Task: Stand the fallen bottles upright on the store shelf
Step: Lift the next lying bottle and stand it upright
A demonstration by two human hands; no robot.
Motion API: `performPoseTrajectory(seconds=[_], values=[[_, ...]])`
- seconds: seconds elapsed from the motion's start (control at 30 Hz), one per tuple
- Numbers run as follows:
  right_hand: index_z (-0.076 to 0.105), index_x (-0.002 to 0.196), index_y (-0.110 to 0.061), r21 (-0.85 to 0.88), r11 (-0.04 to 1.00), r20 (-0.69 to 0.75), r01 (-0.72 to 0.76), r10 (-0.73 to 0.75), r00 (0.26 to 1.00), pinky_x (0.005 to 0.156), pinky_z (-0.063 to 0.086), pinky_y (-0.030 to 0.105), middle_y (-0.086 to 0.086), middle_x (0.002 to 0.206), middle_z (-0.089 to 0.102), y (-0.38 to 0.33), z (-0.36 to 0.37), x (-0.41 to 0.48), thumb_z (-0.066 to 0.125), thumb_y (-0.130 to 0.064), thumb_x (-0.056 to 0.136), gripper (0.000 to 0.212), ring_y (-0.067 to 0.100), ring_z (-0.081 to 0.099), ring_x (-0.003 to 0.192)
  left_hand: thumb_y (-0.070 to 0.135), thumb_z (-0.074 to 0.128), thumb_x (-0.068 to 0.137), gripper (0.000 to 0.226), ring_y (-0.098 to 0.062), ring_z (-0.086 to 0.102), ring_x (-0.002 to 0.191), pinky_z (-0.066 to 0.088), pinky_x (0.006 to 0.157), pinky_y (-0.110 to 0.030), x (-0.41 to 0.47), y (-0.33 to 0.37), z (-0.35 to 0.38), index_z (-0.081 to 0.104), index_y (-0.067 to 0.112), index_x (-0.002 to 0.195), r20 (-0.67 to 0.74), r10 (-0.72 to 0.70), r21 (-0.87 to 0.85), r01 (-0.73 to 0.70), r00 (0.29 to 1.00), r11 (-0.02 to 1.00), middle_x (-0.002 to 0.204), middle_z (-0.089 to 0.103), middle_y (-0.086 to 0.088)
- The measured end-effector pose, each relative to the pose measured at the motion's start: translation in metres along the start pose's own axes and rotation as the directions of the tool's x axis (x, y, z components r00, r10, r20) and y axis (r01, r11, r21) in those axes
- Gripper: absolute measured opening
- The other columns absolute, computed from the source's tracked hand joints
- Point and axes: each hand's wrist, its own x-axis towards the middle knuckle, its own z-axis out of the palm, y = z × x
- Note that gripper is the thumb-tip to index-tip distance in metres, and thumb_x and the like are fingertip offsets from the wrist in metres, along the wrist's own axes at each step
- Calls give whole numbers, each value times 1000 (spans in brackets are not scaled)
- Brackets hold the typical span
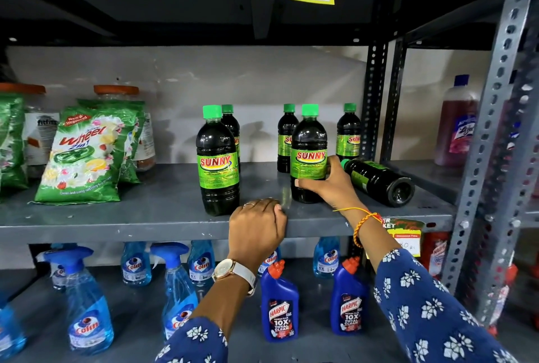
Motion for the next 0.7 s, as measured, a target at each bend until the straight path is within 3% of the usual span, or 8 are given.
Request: performPoseTrajectory(seconds=[0.47,0.7], values=[[51,113,-13,-32,999,51,36,-35,998,86,48,29,-1,104,64,-14,-19,-34,83,-23,63,61,18,62,100,25,34,87,40,-23,62,58,45,53,-29,0,3,-3,69,16,72,16,-17,-12,17,1000,1000,69,69,-2],[47,103,-22,7,999,81,42,-43,996,81,45,24,-5,98,62,-17,-22,-40,82,-23,65,51,14,60,95,24,36,85,37,-24,61,54,41,49,-27,-1,3,-4,69,16,69,-39,-22,26,23,999,999,64,67,-2]])
